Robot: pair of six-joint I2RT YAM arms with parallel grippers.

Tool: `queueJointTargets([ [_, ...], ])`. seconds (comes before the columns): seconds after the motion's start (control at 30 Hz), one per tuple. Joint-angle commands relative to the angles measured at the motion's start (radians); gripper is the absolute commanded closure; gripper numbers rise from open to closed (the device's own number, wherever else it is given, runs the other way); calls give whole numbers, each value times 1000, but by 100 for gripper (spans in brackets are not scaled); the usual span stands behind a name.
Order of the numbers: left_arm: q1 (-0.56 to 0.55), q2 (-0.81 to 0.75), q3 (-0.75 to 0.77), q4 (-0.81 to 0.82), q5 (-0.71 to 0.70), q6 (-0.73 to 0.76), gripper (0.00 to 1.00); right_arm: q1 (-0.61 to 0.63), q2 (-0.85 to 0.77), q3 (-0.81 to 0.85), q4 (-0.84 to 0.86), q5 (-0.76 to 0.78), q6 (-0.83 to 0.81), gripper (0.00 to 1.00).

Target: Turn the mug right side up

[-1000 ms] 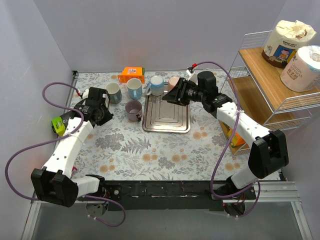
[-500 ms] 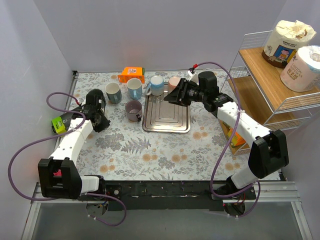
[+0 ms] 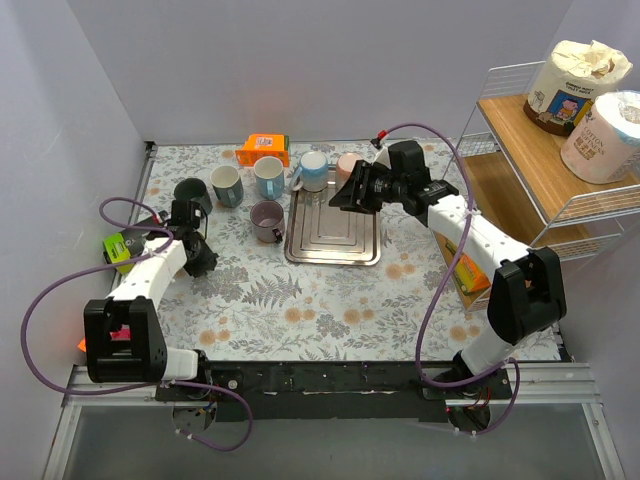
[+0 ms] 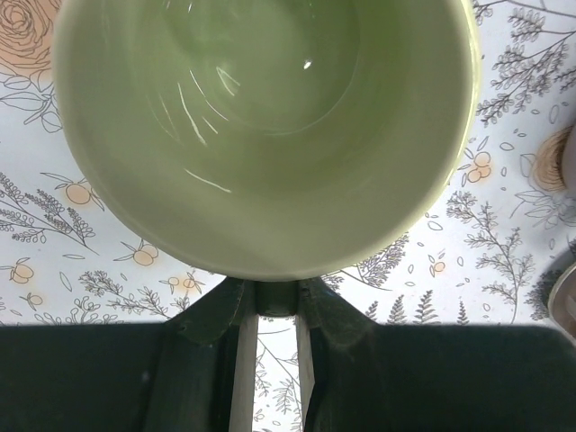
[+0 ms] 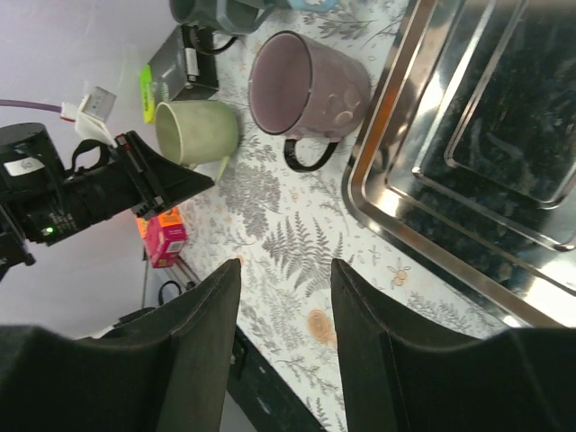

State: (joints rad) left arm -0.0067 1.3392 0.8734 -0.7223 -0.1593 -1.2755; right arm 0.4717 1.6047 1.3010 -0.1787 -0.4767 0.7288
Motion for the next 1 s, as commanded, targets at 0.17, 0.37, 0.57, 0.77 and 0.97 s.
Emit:
queueJointTargets([
  [0.17, 40, -2, -11, 69, -20, 30, 100, -4, 47, 156, -201, 185, -233, 43],
  [0.37, 53, 8, -11, 58, -20, 31, 100, -5, 104, 230, -259, 383, -379, 29],
  [0.57, 53, -21, 7, 50, 4, 37, 69, -8, 165, 256, -209, 463, -557, 23],
  [0.77, 53, -57, 18, 35, -5, 54, 46, -12, 218, 299, -168, 461, -686, 24],
  [0.97, 53, -127, 78, -25, -40, 48, 26, -39, 274, 353, -151, 507, -720, 24],
])
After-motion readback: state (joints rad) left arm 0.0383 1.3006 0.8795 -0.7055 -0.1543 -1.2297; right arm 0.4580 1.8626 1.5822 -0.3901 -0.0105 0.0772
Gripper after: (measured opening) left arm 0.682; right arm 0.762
